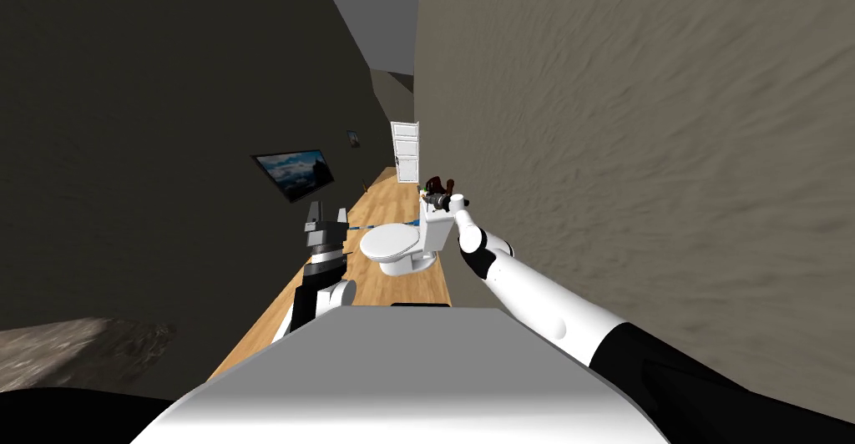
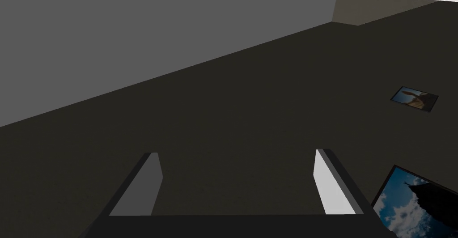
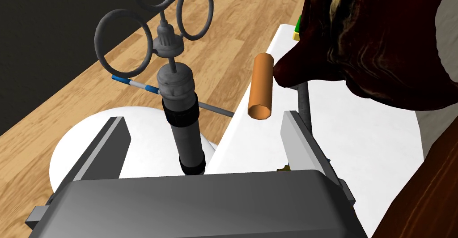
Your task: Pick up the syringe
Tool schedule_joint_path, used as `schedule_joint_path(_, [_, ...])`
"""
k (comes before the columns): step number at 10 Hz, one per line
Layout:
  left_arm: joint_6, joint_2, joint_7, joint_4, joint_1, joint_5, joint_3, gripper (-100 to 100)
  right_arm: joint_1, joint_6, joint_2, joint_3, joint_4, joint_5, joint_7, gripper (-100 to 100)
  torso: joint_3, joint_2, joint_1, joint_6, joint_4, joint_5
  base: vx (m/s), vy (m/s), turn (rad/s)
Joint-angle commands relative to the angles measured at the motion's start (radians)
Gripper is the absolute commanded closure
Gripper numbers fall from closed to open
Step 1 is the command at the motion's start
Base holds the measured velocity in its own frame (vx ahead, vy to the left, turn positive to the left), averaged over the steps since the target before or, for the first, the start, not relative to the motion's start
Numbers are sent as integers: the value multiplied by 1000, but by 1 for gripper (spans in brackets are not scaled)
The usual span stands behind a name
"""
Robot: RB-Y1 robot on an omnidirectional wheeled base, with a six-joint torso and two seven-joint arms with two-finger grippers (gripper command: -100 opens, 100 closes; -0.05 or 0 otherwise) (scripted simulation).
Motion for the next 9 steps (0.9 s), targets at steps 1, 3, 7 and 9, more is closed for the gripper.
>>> schedule_joint_path(1, [0, 0, 0, 0, 0, 0, 0, 0, -29, 16, 13, -50, 42, 6, 50, -100, 0, 0, 0, 0, 0, 0, 27, 45, -128])
schedule_joint_path(3, [0, 0, 0, 0, 0, 0, 0, 0, -25, 12, 11, -53, 37, 4, 56, -100, 0, 0, 0, 0, 0, 0, 15, 30, -58])
schedule_joint_path(7, [0, 0, 0, 0, 0, 0, 0, 0, -24, 16, 13, -54, 33, 7, 53, 100, 0, 1, -3, 0, 0, 0, 0, 0, 0])
schedule_joint_path(9, [0, 0, 0, 0, 0, 0, 0, 0, -24, 16, 13, -54, 33, 7, 54, 0, 0, 1, -3, 0, 0, -1, 0, 0, 0])
